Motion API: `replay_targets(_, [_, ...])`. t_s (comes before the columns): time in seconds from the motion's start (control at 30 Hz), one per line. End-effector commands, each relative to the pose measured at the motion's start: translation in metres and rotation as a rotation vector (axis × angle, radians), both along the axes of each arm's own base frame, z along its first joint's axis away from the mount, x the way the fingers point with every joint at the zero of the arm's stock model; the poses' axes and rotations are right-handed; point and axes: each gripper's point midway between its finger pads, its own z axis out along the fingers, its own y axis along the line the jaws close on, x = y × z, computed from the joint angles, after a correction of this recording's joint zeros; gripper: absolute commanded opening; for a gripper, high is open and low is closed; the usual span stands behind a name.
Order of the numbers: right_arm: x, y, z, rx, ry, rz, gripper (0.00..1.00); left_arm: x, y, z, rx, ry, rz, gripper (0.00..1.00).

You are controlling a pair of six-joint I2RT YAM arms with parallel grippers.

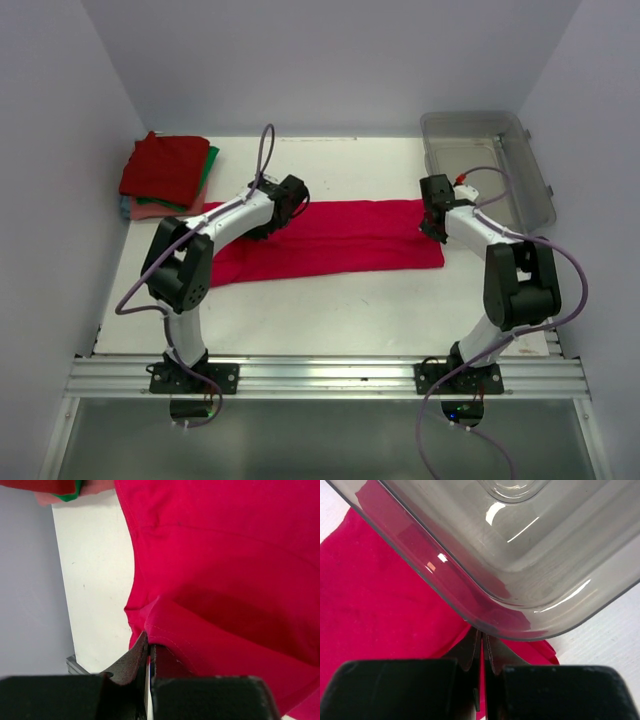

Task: Fold and stack the t-shirts
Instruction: Fold the tshirt

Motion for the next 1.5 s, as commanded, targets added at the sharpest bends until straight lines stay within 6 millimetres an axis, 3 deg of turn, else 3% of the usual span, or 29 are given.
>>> replay_targets(0.0, [0.02,-0.008,0.015,-0.039,-0.069,-0.033,0.0,0.021,0.009,0.015,0.018,-0.075,0.02,0.0])
replay_targets(0.33, [0.029,-0.011,0.019,-0.055,-0.081,-0.041,0.0,0.036,0.011,0.021,-0.002,-0.108,0.026,0.0])
replay_targets(0.8, [0.044,-0.009,0.0,-0.064,-0.049,-0.046,0.0,0.064,0.003,0.01,0.013,-0.081,0.006,0.02])
replay_targets(0.83, [0.045,-0.009,-0.001,-0.061,-0.053,-0.042,0.03,0.064,0.004,0.007,0.014,-0.078,0.015,0.05])
replay_targets(0.87, [0.045,-0.005,-0.003,-0.046,-0.054,-0.024,0.09,0.065,0.005,0.007,0.017,-0.076,0.02,0.26])
replay_targets(0.9, [0.047,-0.003,0.003,-0.032,-0.075,-0.012,0.26,0.064,0.009,0.008,0.035,-0.077,0.033,0.4])
replay_targets(0.93, [0.048,-0.001,0.003,-0.026,-0.099,0.004,0.36,0.063,0.012,0.011,0.041,-0.102,0.062,0.56])
replay_targets(0.97, [0.049,0.002,0.009,-0.01,-0.128,0.019,0.44,0.063,0.014,0.015,0.052,-0.121,0.081,0.81])
replay_targets(1.03, [0.051,0.006,0.029,0.011,-0.234,0.056,0.61,0.06,0.021,0.027,0.074,-0.167,0.114,0.95])
replay_targets(1.07, [0.051,0.01,0.037,0.022,-0.268,0.078,0.64,0.059,0.022,0.032,0.074,-0.186,0.124,1.0])
replay_targets(1.2, [0.047,0.019,0.088,0.019,-0.445,0.143,0.73,0.056,0.02,0.063,-0.028,-0.303,0.157,1.0])
replay_targets(1.3, [0.04,0.027,0.12,0.007,-0.527,0.197,0.74,0.047,0.007,0.069,-0.199,-0.358,0.134,1.0])
replay_targets(1.37, [0.035,0.031,0.131,0.006,-0.541,0.231,0.73,0.035,0.001,0.063,-0.303,-0.375,0.116,1.0])
replay_targets(1.43, [0.032,0.039,0.13,0.011,-0.512,0.287,0.7,0.024,-0.018,0.047,-0.437,-0.325,0.084,0.96])
replay_targets(1.47, [0.031,0.043,0.124,0.015,-0.486,0.309,0.6,0.016,-0.023,0.035,-0.498,-0.326,0.067,0.92])
